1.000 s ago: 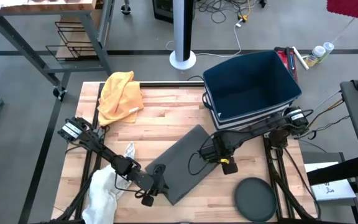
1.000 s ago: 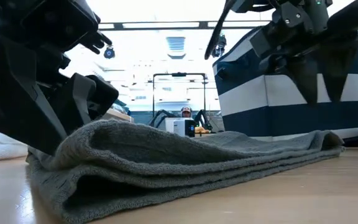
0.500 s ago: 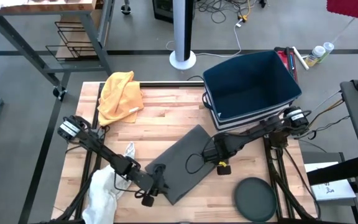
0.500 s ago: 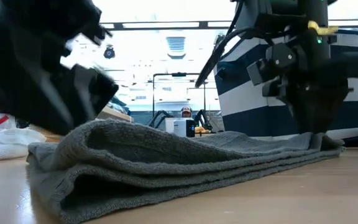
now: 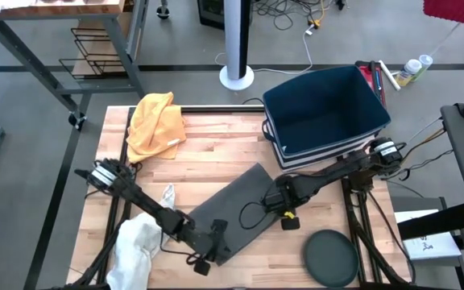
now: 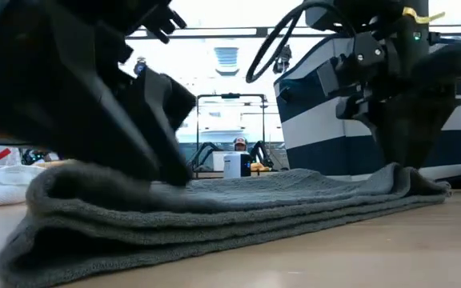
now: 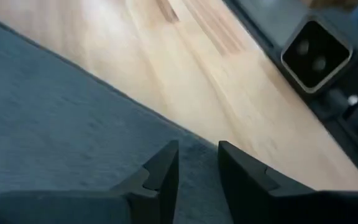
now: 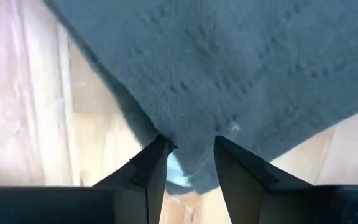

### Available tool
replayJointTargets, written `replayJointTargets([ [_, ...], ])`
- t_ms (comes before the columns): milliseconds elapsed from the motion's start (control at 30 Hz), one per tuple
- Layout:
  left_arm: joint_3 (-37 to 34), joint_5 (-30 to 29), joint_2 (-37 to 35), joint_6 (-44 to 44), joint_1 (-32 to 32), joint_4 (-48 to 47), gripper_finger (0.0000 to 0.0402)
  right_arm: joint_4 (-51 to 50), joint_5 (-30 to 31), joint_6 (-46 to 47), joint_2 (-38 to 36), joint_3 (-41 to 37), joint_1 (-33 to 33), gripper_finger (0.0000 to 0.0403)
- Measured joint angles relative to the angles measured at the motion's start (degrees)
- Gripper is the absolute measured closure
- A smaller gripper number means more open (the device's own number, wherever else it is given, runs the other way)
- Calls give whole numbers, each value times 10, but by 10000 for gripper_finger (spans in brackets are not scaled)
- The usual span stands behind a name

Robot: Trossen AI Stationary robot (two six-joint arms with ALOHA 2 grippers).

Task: Fold kitchen towel into neat rectangle
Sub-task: Fold the gray towel

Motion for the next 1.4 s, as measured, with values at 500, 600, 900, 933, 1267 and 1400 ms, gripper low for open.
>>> replayJointTargets([
  [500, 7, 15, -41, -59, -19, -138, 315, 33, 2, 22, 0, -68, 0, 290],
  [600, 6, 14, -43, -65, -20, -135, 313, 33, 3, 16, -9, -50, 0, 293],
  [900, 9, -43, -45, -41, -18, -27, 313, 6, 9, 37, -40, -2, 12, 291],
  [933, 9, -51, -42, -42, -18, -15, 314, 4, 8, 38, -42, 0, 19, 291],
  [1267, 8, -71, 20, -71, -16, 22, 301, 17, 7, 97, -36, -33, 55, 309],
  [1400, 7, -71, 26, -87, -17, 20, 294, 39, -9, 123, -36, -51, 65, 318],
])
